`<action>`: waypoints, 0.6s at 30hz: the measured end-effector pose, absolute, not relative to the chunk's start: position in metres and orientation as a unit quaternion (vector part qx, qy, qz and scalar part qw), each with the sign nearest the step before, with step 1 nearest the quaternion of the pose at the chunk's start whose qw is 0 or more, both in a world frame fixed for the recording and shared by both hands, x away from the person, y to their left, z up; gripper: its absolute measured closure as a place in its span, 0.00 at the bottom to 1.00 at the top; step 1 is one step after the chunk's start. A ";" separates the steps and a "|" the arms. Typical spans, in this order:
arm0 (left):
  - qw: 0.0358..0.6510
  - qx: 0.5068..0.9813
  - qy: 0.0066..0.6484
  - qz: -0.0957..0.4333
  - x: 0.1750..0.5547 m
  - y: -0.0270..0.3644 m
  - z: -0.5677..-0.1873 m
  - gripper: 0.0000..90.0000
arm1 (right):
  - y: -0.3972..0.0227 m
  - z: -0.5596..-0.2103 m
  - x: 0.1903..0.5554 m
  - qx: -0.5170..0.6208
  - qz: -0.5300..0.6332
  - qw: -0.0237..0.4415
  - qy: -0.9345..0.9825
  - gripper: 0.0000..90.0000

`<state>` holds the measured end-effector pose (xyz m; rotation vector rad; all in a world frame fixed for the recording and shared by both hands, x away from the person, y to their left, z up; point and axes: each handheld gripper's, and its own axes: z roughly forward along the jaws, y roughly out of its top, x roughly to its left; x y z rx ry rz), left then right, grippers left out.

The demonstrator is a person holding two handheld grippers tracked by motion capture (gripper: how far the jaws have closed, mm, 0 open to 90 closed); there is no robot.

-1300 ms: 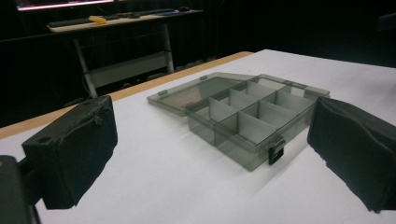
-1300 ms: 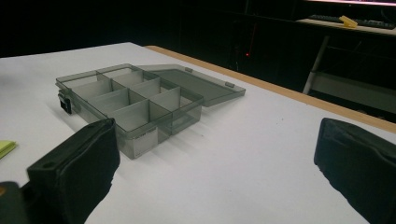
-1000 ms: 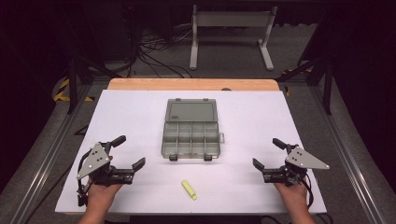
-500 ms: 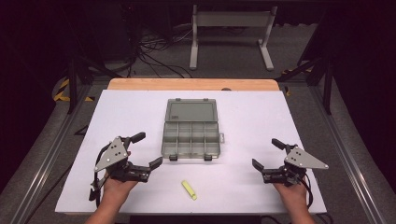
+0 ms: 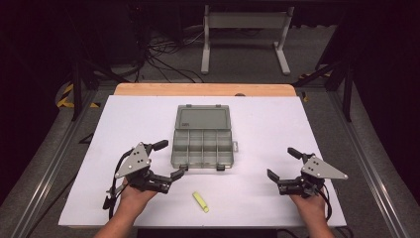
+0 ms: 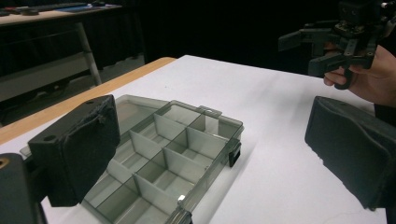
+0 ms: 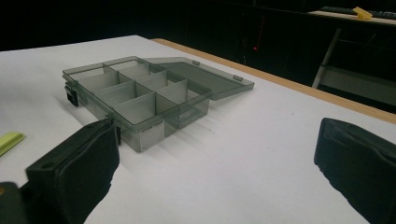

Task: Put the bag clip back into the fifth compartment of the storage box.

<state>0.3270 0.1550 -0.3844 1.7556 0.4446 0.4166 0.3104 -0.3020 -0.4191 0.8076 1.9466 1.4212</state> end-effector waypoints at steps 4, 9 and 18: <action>0.600 0.758 0.185 0.174 0.328 0.148 -0.383 0.05 | -0.302 -0.419 0.311 0.302 0.535 0.295 0.732 0.01; 0.601 0.763 0.174 0.163 0.330 0.137 -0.381 0.05 | -0.302 -0.419 0.311 0.306 0.534 0.294 0.731 0.01; 0.604 0.769 0.156 0.138 0.330 0.121 -0.383 0.05 | -0.303 -0.419 0.310 0.304 0.532 0.294 0.733 0.01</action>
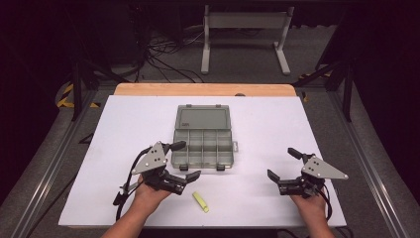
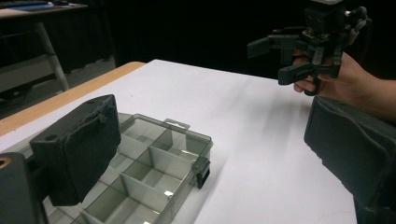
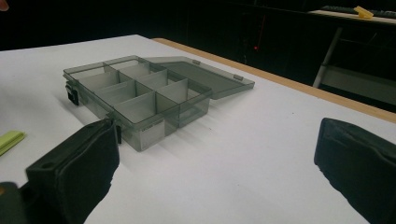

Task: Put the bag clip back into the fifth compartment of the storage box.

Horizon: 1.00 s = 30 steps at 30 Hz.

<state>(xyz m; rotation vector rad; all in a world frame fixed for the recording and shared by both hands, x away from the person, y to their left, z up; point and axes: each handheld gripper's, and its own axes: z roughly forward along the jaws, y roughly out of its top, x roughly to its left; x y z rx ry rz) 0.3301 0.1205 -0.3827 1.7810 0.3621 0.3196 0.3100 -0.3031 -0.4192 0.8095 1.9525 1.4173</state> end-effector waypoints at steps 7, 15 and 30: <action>0.593 0.780 0.152 0.131 0.327 0.118 -0.382 0.15 | -0.302 -0.420 0.311 0.301 0.533 0.294 0.734 0.01; 0.572 0.800 0.145 0.112 0.326 0.118 -0.382 0.48 | -0.302 -0.420 0.310 0.300 0.532 0.295 0.735 0.01; 0.517 0.840 0.143 0.087 0.329 0.111 -0.383 1.00 | -0.302 -0.420 0.310 0.296 0.532 0.297 0.736 0.01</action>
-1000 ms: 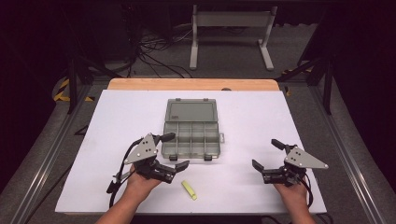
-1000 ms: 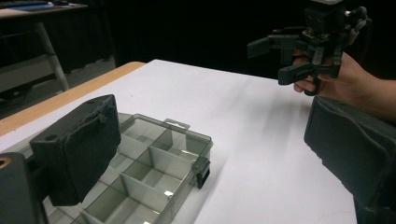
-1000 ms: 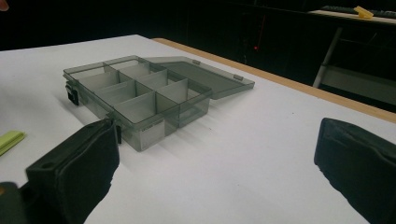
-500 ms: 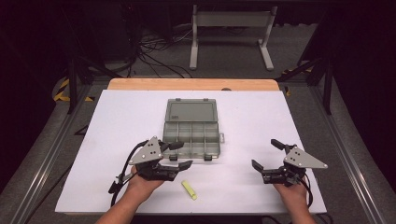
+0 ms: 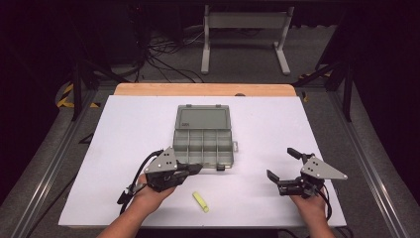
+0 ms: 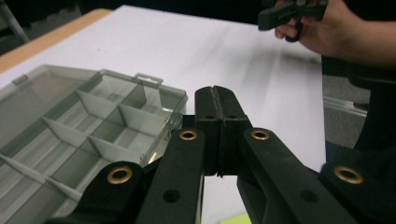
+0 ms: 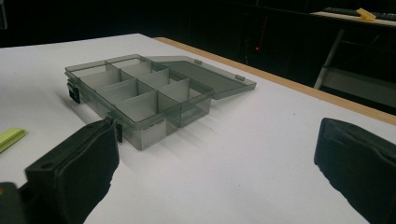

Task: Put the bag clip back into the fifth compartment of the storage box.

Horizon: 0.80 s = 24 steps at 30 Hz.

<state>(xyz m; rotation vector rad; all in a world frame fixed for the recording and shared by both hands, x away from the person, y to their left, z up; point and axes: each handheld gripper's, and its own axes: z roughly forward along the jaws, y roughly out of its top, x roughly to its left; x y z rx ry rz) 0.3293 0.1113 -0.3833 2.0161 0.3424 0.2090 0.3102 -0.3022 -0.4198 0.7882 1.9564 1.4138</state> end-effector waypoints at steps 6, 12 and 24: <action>0.478 0.862 0.151 0.078 0.333 0.106 -0.388 1.00 | -0.302 -0.420 0.310 0.298 0.531 0.295 0.736 0.01; 0.474 0.865 0.154 0.056 0.337 0.104 -0.397 1.00 | -0.302 -0.420 0.310 0.297 0.532 0.295 0.737 0.01; 0.447 0.878 0.173 0.016 0.343 0.099 -0.421 1.00 | -0.302 -0.421 0.311 0.298 0.531 0.293 0.737 0.01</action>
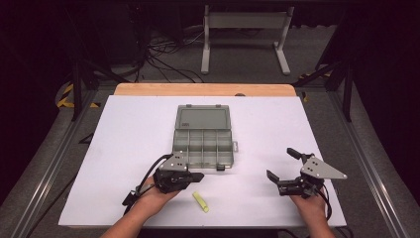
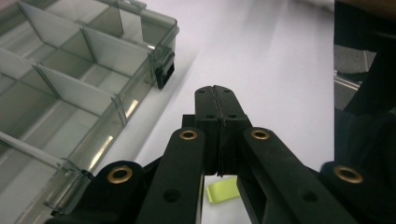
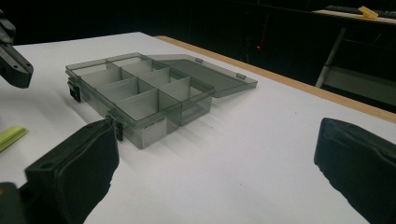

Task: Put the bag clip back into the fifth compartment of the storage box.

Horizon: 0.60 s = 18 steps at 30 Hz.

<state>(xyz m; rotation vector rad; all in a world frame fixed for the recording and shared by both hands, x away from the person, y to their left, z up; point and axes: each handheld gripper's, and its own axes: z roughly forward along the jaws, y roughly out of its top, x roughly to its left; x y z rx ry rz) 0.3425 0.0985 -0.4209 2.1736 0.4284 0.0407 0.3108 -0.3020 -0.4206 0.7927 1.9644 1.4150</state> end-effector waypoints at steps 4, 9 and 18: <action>0.433 0.884 0.175 0.006 0.344 0.095 -0.427 1.00 | -0.302 -0.421 0.311 0.297 0.529 0.293 0.739 0.01; 0.411 0.895 0.175 -0.009 0.345 0.091 -0.434 1.00 | -0.302 -0.421 0.311 0.296 0.529 0.292 0.740 0.01; 0.386 0.905 0.177 -0.021 0.347 0.088 -0.439 1.00 | -0.302 -0.421 0.311 0.297 0.529 0.288 0.740 0.01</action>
